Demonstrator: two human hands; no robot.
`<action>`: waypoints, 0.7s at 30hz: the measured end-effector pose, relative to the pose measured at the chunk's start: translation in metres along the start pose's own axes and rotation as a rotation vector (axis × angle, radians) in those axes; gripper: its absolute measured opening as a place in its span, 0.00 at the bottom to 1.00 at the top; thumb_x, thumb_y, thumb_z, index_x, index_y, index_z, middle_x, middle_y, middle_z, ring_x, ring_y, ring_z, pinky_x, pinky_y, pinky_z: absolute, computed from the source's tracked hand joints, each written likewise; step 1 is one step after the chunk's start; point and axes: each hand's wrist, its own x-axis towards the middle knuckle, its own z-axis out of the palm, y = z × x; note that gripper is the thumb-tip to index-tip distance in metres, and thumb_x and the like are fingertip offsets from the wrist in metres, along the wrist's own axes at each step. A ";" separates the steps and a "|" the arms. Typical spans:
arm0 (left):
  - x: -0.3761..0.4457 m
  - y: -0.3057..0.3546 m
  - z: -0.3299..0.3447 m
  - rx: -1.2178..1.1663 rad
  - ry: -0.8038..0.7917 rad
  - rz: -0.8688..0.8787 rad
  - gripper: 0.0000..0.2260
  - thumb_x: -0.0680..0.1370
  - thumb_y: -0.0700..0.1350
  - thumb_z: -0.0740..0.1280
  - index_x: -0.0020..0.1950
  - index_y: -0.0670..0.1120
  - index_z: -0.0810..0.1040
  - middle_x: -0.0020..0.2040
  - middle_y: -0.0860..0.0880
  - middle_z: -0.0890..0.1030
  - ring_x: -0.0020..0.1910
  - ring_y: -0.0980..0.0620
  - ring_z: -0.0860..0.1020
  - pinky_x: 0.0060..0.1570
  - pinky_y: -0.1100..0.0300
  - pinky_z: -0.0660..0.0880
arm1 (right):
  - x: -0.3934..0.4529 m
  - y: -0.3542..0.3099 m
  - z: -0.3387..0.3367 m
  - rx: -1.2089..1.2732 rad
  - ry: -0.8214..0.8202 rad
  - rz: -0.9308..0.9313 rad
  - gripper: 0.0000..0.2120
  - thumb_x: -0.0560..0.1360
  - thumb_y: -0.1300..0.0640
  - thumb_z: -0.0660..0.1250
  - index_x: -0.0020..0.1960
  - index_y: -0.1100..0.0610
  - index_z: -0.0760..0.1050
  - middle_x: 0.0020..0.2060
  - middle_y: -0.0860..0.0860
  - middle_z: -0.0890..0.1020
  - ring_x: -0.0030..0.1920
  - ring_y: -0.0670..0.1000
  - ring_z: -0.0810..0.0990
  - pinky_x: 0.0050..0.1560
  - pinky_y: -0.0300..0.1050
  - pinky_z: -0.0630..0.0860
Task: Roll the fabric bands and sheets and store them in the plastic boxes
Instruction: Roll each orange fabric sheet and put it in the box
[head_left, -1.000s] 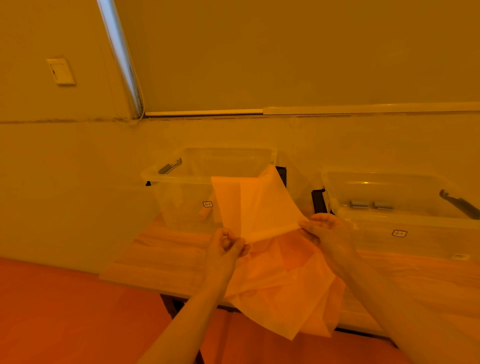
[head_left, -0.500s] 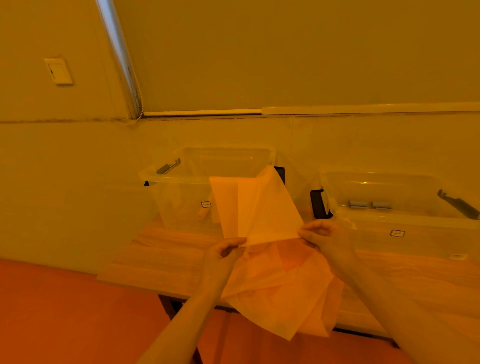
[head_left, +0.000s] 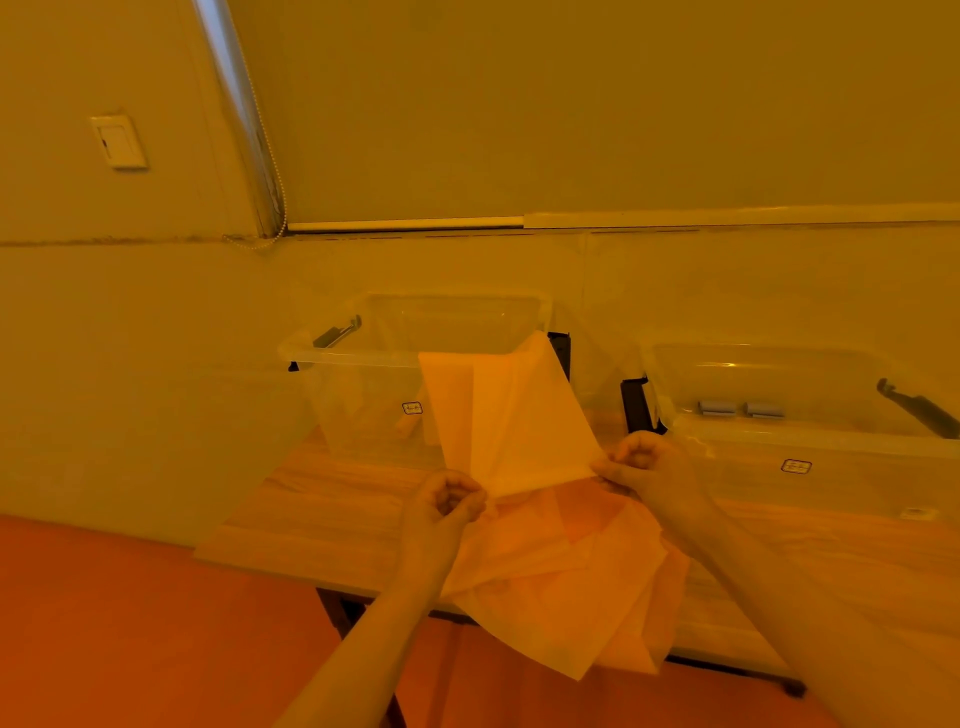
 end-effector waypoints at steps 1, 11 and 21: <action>0.000 -0.001 0.000 0.006 -0.013 0.003 0.05 0.75 0.35 0.69 0.44 0.45 0.80 0.40 0.47 0.82 0.40 0.50 0.80 0.43 0.57 0.77 | 0.000 0.000 0.000 -0.005 -0.006 -0.001 0.06 0.69 0.65 0.73 0.42 0.60 0.75 0.43 0.58 0.83 0.45 0.57 0.83 0.49 0.51 0.81; 0.002 0.003 0.000 -0.029 -0.091 -0.044 0.11 0.76 0.37 0.67 0.53 0.52 0.81 0.47 0.45 0.80 0.46 0.49 0.79 0.43 0.62 0.79 | -0.001 -0.002 -0.002 0.021 -0.035 0.026 0.09 0.69 0.66 0.72 0.48 0.61 0.78 0.45 0.57 0.84 0.46 0.56 0.84 0.47 0.47 0.81; 0.003 0.005 0.004 -0.006 -0.065 -0.076 0.06 0.75 0.35 0.69 0.50 0.43 0.80 0.47 0.41 0.81 0.38 0.58 0.81 0.38 0.67 0.77 | -0.002 -0.006 -0.004 0.013 -0.071 0.025 0.10 0.71 0.66 0.71 0.49 0.55 0.80 0.48 0.55 0.84 0.47 0.53 0.84 0.47 0.45 0.80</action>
